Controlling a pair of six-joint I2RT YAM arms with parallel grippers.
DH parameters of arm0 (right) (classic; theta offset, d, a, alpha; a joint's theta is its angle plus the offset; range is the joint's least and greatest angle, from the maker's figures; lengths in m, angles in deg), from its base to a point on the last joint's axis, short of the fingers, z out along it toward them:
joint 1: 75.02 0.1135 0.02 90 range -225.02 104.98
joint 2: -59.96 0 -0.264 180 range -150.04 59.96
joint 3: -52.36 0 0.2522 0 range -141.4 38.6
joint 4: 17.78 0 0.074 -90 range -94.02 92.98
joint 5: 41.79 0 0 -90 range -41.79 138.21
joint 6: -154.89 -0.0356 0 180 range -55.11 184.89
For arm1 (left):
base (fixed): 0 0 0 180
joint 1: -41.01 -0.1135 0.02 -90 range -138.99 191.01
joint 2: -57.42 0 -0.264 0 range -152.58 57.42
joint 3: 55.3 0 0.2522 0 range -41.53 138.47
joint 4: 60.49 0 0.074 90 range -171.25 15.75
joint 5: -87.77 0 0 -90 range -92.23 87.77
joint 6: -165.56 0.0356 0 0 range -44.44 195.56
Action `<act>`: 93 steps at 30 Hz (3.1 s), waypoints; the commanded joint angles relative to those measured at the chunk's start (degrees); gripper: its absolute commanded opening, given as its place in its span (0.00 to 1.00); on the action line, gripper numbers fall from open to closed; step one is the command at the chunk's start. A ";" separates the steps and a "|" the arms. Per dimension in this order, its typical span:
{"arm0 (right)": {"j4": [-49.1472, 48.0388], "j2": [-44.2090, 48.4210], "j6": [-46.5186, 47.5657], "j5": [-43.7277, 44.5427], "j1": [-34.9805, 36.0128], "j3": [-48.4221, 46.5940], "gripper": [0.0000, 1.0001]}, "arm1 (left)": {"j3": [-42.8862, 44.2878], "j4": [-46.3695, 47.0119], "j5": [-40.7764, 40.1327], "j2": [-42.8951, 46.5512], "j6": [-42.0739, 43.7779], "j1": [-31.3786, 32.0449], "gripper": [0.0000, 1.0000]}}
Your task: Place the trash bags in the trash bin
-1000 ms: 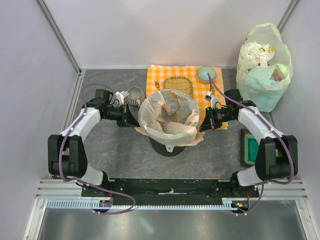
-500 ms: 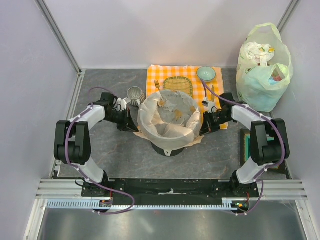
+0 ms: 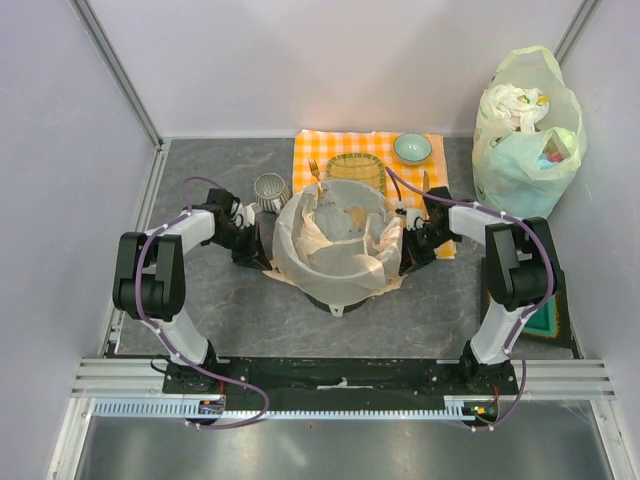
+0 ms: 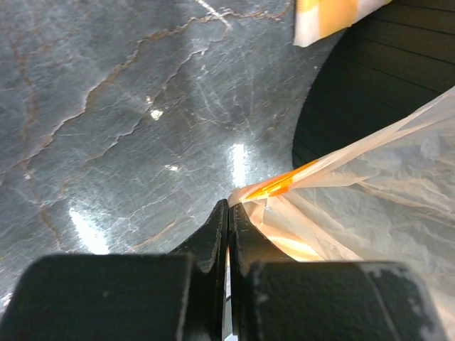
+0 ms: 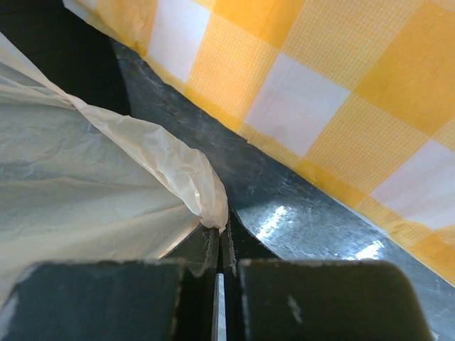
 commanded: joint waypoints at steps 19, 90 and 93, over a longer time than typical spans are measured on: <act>-8.15 -1.16 5.67 28.44 1.22 3.00 0.00 | 2.45 -2.67 -27.59 -0.69 4.08 -1.26 0.02; 21.49 8.08 24.22 21.06 34.27 -33.67 0.45 | 27.41 1.46 14.23 26.56 9.45 -14.09 0.87; 17.18 6.84 24.39 20.46 34.36 -29.27 0.41 | 27.41 1.55 15.03 25.95 8.39 -14.09 0.87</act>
